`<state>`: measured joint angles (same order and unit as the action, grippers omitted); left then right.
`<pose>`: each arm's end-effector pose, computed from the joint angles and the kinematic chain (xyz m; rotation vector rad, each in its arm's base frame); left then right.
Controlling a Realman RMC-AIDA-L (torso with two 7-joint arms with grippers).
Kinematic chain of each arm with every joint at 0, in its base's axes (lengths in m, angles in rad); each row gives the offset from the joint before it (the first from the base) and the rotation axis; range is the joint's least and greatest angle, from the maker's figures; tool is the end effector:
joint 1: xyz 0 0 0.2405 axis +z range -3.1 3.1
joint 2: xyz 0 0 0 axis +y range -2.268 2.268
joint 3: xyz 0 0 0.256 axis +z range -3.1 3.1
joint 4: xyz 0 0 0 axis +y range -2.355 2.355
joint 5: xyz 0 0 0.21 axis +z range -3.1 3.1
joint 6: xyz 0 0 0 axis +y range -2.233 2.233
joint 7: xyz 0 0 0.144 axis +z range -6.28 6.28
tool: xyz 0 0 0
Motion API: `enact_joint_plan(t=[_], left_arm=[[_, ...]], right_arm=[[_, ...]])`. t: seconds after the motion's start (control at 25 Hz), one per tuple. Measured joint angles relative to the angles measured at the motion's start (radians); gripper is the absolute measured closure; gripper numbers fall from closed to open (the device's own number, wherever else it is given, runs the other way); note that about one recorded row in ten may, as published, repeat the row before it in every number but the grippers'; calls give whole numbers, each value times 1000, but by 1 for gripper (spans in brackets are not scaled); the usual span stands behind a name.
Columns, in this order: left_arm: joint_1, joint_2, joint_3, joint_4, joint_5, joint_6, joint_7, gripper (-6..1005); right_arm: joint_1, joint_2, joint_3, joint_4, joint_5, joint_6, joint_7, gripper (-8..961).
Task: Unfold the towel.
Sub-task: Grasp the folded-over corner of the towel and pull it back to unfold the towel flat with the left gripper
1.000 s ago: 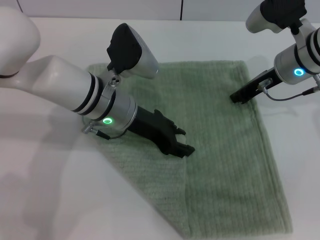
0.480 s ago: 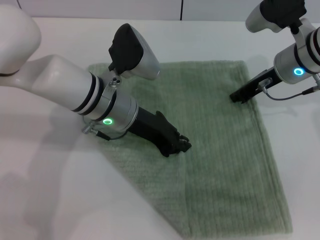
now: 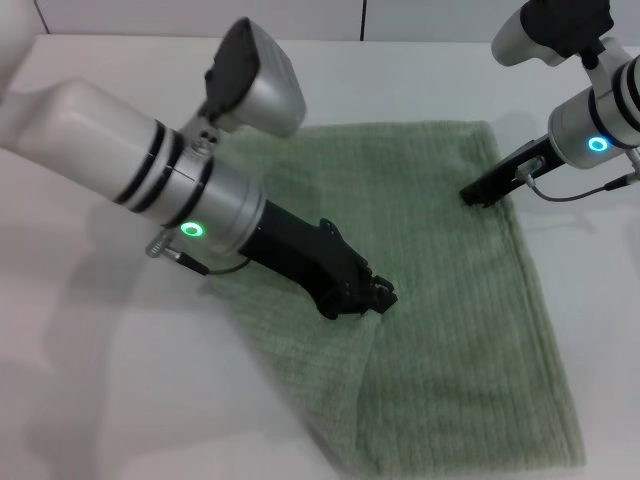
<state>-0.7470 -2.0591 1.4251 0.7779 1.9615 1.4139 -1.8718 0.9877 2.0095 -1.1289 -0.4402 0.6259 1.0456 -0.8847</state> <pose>-0.1626 0.3445 -0.0741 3.0007 0.5125 0.0668 0.2159 0.4315 -0.0435 -2.5630 0.9733 -0.3600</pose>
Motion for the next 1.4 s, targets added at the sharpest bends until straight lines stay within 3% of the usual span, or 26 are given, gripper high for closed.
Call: enact_joint_plan(t=[0.44,0.56,0.8,1.2,1.4], left_arm=[[49,8,-215,172,62,330,-22,930],[62,14,-238,197,66,386,-38,929],[69,23,-239,188,85,422,-52,920],[71,14,-257,188,191,427,-52,906],[68,26,-274,176,195,432,-52,898]], right_arm=[[0,0,0,0,-1,1,0,954],[0,0,0,0,-1,1,0,954],[0,-1,0,0,-3,1,0,954],[2,-2,0,0,-5,0,0,954],[3,-2,0,0,-5,0,0,954]])
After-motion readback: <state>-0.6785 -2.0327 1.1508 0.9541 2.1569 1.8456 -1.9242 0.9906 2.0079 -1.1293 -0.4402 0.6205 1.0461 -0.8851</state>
